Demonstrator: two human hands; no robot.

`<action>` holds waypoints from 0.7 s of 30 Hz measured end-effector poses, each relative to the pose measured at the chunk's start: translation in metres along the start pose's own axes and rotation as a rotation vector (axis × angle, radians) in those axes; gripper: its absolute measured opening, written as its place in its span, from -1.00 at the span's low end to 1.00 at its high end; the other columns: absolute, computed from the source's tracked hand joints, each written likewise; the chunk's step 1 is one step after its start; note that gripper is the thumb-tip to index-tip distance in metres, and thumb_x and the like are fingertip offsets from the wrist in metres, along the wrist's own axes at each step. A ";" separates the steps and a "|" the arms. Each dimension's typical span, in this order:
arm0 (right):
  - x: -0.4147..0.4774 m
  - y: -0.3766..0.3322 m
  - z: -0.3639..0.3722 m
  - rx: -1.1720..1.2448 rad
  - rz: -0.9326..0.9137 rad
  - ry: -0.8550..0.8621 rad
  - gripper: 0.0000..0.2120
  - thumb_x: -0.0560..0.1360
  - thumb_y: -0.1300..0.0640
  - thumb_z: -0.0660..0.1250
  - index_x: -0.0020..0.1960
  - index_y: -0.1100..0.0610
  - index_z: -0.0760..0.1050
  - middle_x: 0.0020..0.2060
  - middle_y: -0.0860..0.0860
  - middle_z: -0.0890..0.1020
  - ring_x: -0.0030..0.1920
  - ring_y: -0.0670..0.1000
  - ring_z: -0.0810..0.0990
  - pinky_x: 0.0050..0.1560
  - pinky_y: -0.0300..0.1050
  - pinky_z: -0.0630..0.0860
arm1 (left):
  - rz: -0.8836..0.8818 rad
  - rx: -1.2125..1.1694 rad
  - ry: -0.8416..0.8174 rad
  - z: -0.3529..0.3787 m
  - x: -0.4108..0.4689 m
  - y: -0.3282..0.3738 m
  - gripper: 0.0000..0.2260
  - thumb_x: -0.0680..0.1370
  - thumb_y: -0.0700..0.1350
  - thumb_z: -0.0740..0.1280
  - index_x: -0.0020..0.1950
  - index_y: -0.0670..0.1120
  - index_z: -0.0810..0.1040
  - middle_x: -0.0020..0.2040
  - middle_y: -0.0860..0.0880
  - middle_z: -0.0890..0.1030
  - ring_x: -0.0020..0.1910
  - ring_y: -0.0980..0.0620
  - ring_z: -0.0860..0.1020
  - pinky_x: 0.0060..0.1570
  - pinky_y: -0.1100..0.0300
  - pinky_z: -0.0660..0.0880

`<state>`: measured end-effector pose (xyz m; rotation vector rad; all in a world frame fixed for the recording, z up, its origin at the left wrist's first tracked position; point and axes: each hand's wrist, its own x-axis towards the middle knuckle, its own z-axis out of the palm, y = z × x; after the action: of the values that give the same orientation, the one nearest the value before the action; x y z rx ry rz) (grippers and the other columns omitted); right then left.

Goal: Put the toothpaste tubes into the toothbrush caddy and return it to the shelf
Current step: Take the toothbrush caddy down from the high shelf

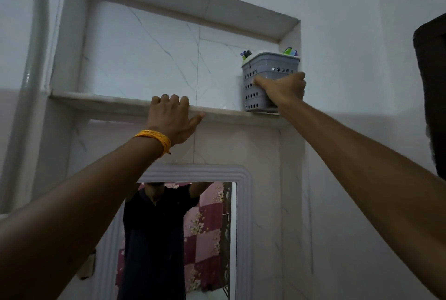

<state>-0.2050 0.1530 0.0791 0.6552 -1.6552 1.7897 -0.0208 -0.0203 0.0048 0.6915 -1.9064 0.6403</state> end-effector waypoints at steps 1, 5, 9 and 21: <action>-0.005 -0.003 -0.007 0.017 -0.004 -0.008 0.05 0.12 -0.26 0.64 0.41 0.19 0.28 0.32 0.14 0.50 0.29 0.18 0.56 0.26 0.20 0.61 | -0.001 0.007 -0.020 -0.002 -0.002 0.001 -0.40 0.58 0.33 0.04 0.21 -0.18 0.45 0.14 -0.21 0.56 0.12 -0.21 0.50 0.19 -0.08 0.37; -0.033 -0.006 -0.033 0.073 -0.016 -0.047 0.02 0.18 -0.20 0.66 0.43 0.21 0.26 0.35 0.14 0.45 0.34 0.18 0.52 0.27 0.16 0.61 | 0.002 0.017 -0.051 -0.010 -0.013 0.005 -0.36 0.55 0.36 0.10 0.25 -0.19 0.43 0.18 -0.22 0.54 0.18 -0.22 0.48 0.30 -0.08 0.35; -0.067 0.006 -0.055 0.101 -0.042 -0.062 0.01 0.21 -0.13 0.68 0.45 0.25 0.26 0.39 0.17 0.43 0.40 0.20 0.48 0.36 0.13 0.53 | -0.021 -0.080 -0.056 -0.014 -0.037 0.014 -0.33 0.55 0.30 0.18 0.44 -0.19 0.29 0.41 -0.28 0.36 0.43 -0.28 0.30 0.44 -0.19 0.26; -0.236 0.153 -0.079 0.219 0.081 -0.304 -0.03 0.11 0.01 0.78 0.36 0.19 0.35 0.27 0.07 0.58 0.18 0.02 0.60 0.10 -0.09 0.60 | -0.048 -0.354 -0.172 0.011 -0.237 0.051 -0.46 0.54 0.20 0.09 0.44 -0.06 0.34 0.32 -0.10 0.52 0.27 -0.11 0.47 0.27 -0.04 0.45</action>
<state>-0.1476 0.2026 -0.2034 1.0133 -1.7108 2.0287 0.0237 0.0524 -0.2226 0.5750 -2.0844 0.2066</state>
